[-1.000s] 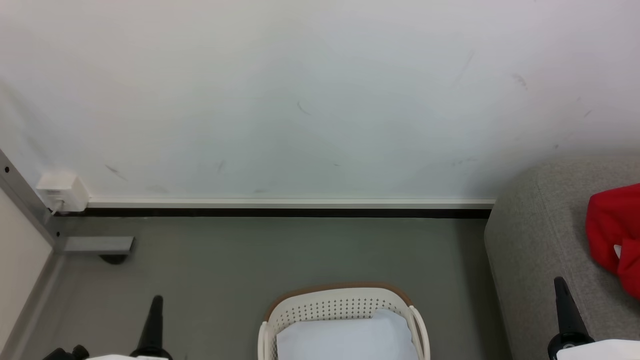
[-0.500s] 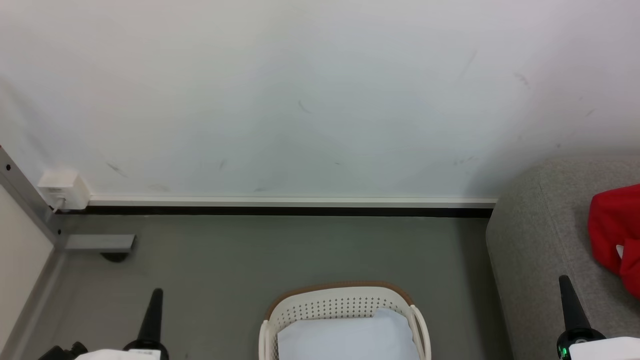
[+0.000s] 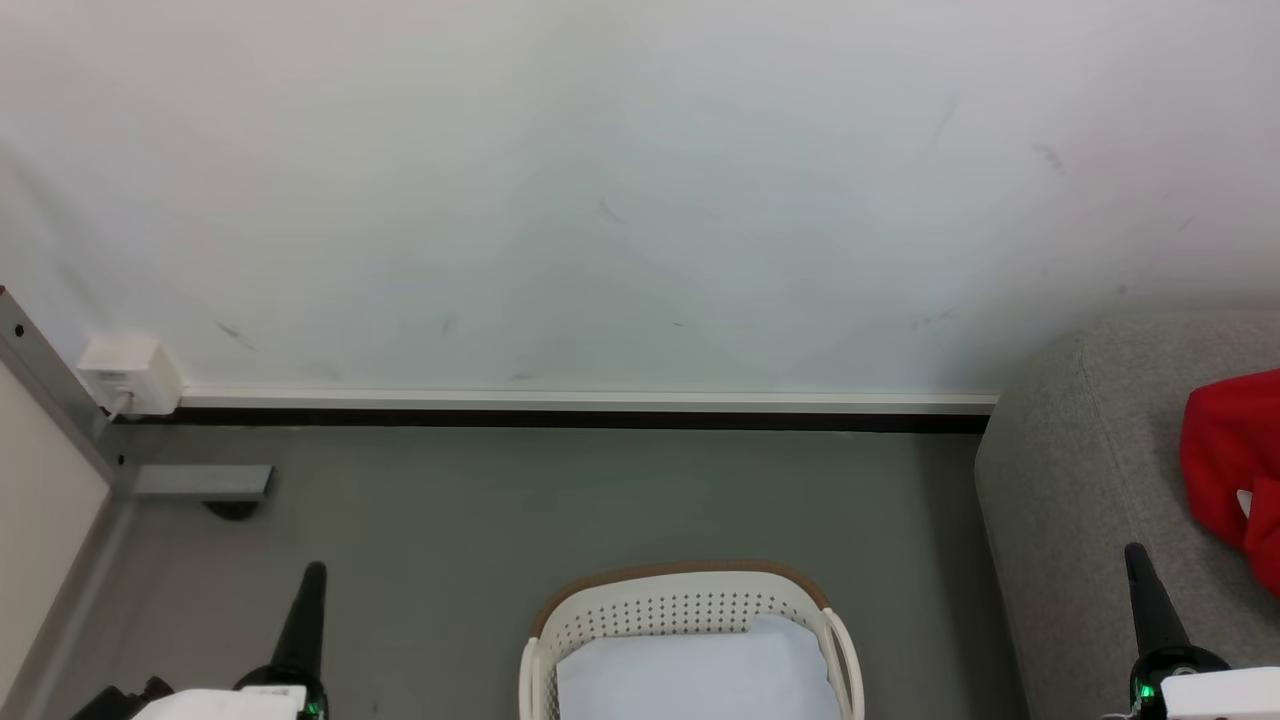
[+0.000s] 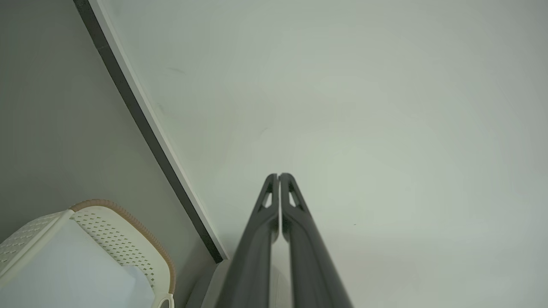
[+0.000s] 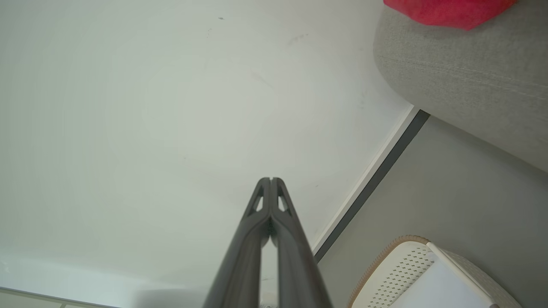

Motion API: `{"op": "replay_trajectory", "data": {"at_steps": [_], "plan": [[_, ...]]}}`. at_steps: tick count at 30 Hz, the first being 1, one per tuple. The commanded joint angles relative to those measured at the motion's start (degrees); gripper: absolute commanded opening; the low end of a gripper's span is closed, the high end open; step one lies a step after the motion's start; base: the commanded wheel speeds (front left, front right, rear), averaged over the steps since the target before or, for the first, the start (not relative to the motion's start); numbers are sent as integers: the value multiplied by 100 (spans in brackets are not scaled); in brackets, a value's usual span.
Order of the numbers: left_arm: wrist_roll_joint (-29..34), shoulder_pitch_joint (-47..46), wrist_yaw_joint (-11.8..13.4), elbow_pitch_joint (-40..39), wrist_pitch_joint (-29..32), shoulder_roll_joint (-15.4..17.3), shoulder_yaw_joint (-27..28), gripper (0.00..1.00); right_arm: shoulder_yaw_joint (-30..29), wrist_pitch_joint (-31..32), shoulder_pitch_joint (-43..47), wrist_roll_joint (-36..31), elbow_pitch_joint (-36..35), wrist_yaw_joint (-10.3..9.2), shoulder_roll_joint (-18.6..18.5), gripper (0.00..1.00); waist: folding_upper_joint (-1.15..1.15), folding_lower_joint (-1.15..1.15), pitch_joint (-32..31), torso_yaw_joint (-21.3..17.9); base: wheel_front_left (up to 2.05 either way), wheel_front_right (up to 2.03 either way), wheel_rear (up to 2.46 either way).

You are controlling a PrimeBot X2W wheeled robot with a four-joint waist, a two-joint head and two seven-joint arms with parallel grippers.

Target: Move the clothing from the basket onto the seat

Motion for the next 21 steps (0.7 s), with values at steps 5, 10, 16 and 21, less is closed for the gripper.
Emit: {"op": "replay_trajectory", "data": {"at_steps": [5,10,16,21], "plan": [[-320,-118,-46,-47,90,41,39,0,-70,87,-110,298,-9,-10,-2,0,0,0,9,8,0,0,0],[-562,-143,-45,-50,154,41,47,0,-110,153,-130,494,-4,-11,8,0,0,0,17,16,0,0,0],[-803,-175,-58,-53,211,41,56,0,-158,219,-141,738,3,-12,19,0,0,0,27,25,0,0,0],[-996,-191,-67,-56,268,41,64,0,-192,268,-155,937,8,-12,28,0,0,0,35,33,0,0,0]]}}
